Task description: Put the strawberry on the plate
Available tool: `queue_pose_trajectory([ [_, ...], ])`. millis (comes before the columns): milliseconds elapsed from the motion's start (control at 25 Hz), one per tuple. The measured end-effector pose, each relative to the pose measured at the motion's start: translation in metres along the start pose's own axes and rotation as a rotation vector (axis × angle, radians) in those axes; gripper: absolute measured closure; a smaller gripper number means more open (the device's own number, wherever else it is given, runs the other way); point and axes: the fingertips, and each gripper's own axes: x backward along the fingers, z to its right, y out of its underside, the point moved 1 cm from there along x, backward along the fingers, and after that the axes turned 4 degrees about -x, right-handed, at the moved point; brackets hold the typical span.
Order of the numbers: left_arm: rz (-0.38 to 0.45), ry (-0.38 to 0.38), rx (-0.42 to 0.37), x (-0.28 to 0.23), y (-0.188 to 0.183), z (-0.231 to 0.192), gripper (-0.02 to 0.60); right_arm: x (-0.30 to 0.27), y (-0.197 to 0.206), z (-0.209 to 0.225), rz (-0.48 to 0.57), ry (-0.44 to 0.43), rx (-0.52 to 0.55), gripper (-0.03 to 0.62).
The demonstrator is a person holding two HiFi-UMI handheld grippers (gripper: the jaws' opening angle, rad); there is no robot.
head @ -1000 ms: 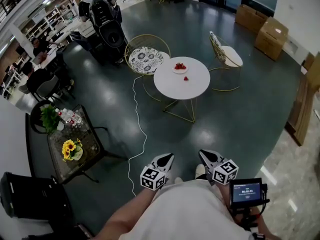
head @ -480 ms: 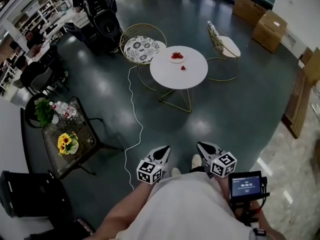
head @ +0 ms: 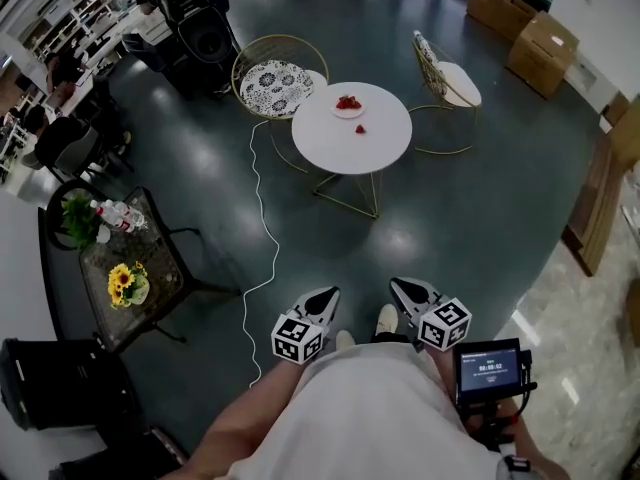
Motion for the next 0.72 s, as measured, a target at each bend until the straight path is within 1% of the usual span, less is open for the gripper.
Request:
queue_pose_trajectory([
  [240, -0.006, -0.008, -0.015, -0.024, -0.021, -0.002, 0.575, -0.007, -0.017, 0.019, 0.005, -0.022, -0.005, 0.588],
  [400, -0.009, -0.030, -0.025, -0.066, -0.039, -0.010, 0.575, -0.013, -0.037, 0.060, 0.003, -0.040, -0.006, 0.588],
  [560, -0.013, -0.050, -0.032, -0.088, -0.050, -0.015, 0.575, -0.018, -0.051, 0.082, 0.002, -0.053, -0.003, 0.588],
  [720, -0.015, -0.074, -0.022, -0.109, -0.058, -0.015, 0.575, -0.020, -0.061, 0.103, -0.007, -0.069, -0.008, 0.588],
])
